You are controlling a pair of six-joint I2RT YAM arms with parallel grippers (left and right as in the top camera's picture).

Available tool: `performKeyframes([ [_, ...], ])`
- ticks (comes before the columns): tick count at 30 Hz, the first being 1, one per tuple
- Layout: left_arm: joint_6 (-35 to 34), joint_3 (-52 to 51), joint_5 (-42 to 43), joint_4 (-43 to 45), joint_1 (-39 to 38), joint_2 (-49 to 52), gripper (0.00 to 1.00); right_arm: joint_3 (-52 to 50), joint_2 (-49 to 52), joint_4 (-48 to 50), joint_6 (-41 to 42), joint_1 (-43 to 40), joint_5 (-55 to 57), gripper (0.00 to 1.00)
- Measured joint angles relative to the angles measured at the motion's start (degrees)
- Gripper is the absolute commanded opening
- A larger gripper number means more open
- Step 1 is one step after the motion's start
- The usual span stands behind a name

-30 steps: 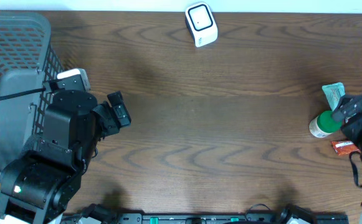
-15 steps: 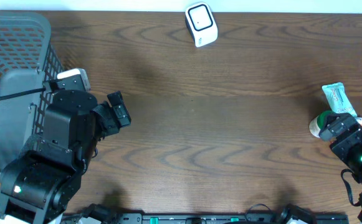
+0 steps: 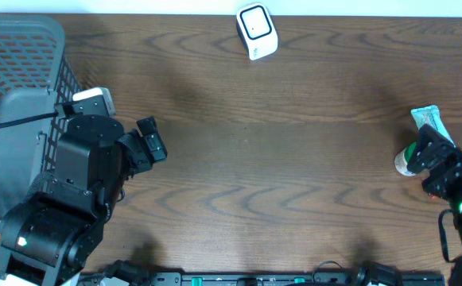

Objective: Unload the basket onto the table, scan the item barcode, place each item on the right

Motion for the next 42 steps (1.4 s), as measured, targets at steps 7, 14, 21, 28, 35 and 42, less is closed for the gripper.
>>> performKeyframes([
  [7,0.00,0.00,0.02,0.02,0.00,0.00,0.98,-14.73,-15.08,21.16,-7.02,6.40,-0.04,0.99],
  [14,0.00,0.02,0.00,-0.04,0.00,0.07,0.98,-38.60,-27.58,47.30,-8.81,10.10,0.09,0.99],
  [21,0.00,0.02,0.00,-0.02,0.00,0.04,0.98,-56.70,-38.12,61.24,-8.50,11.87,0.48,0.99],
  [28,0.00,0.02,0.00,-0.02,0.00,0.04,0.98,-65.55,-39.98,62.71,-6.97,15.15,4.04,0.99],
  [35,0.00,0.02,0.02,-0.02,0.00,0.07,0.98,-72.39,-39.98,60.78,-6.60,17.44,7.87,0.99],
  [42,0.00,0.02,0.02,-0.04,0.00,0.04,0.98,-72.91,-40.17,52.43,-6.58,18.34,10.73,0.99],
])
